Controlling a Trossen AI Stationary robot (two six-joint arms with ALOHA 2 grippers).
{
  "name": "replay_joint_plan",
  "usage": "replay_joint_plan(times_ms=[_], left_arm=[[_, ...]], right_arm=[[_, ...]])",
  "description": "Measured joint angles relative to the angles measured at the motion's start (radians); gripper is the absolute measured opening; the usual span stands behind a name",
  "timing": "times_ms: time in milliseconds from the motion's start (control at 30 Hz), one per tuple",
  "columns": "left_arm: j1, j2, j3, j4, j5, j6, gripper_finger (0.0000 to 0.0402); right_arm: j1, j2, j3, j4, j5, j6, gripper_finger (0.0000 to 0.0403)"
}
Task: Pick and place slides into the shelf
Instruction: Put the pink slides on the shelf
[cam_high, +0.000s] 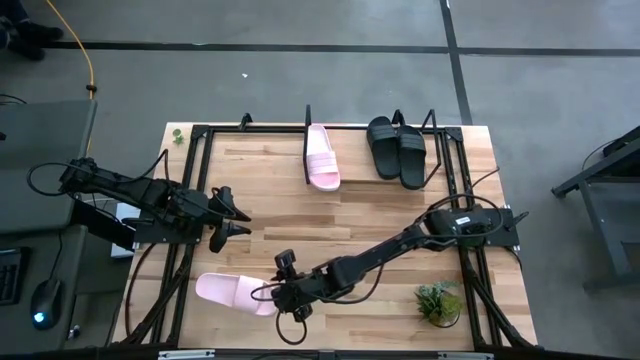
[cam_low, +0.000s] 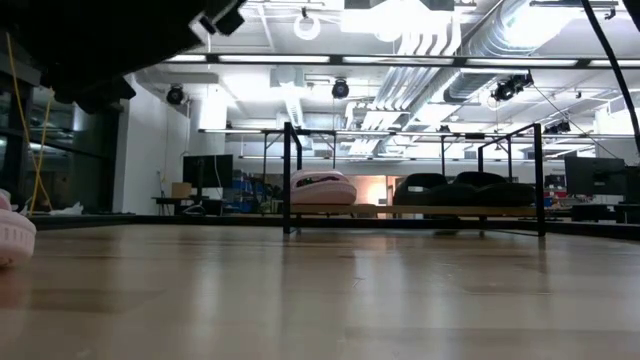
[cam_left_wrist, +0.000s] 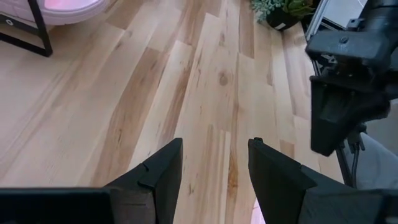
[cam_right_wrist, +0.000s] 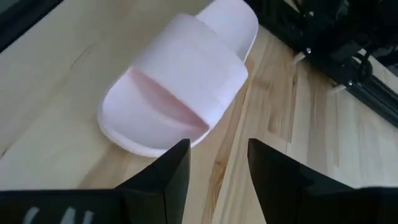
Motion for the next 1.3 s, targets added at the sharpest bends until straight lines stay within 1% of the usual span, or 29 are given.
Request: replay_joint_plan(times_ms=[267,500,667,767,1300], left_arm=[[0.0,-0.001,0.0,0.013,0.0,0.001,0.0168],[0.0,-0.001,0.0,0.021,-0.006,0.006,0.0168],[0.0,0.0,0.0,0.025,-0.019,0.007,0.0168],[0.0,0.0,0.0,0.033,-0.019,0.007,0.0168],[0.0,-0.001,0.0,0.044,-0.026,0.007,0.0168]], right_arm=[[0.0,0.039,0.0,0.105,-0.011,-0.051,0.0151],[-0.001,0.06,0.0,0.142,-0.007,-0.069,0.0151],[-0.002,0.098,0.0,0.216,-0.041,-0.103,0.0151],[-0.002,0.111,0.0,0.252,-0.036,-0.129,0.0151],[-0.013,0.114,0.0,0.285,-0.025,-0.129,0.0151]])
